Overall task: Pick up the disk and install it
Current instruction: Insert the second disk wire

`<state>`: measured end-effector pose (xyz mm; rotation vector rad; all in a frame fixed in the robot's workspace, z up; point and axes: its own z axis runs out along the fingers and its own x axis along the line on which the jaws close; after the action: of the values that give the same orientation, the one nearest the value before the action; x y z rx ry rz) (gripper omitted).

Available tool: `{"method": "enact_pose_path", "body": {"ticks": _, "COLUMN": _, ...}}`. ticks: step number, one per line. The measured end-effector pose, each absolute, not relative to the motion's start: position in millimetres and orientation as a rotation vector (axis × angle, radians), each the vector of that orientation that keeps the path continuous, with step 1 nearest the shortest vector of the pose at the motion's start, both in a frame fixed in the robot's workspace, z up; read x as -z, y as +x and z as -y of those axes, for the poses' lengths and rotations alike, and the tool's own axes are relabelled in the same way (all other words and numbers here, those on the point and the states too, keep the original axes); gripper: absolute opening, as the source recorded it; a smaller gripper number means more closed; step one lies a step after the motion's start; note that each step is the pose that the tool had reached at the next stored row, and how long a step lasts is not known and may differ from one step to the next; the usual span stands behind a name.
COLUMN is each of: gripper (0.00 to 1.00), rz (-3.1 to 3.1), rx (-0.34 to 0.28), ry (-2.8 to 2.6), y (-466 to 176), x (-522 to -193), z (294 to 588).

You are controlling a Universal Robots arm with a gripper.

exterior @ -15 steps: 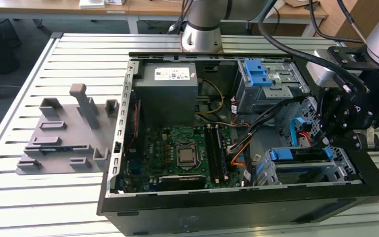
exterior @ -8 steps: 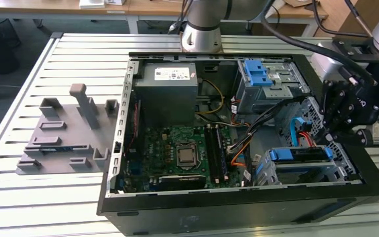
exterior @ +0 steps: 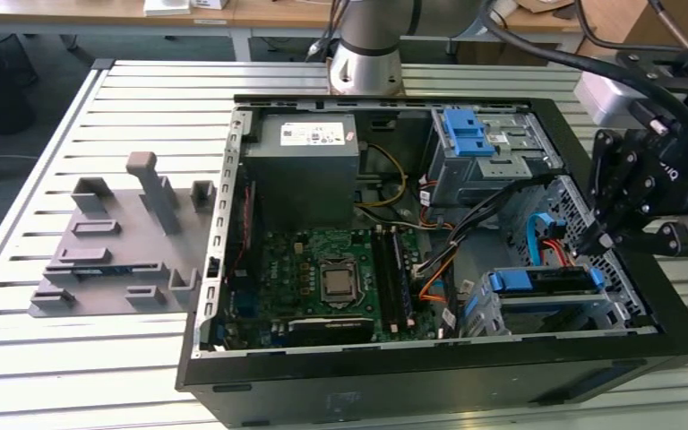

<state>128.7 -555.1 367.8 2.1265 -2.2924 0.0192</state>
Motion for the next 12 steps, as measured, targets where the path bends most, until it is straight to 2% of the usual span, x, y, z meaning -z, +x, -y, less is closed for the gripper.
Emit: {"method": "enact_pose_path", "body": {"ticks": 12, "gripper": 0.11, "rz": 2.293, "rx": -0.021, "ry": 2.127, "y": 120.5, "x": -371.6, "z": 555.1}}
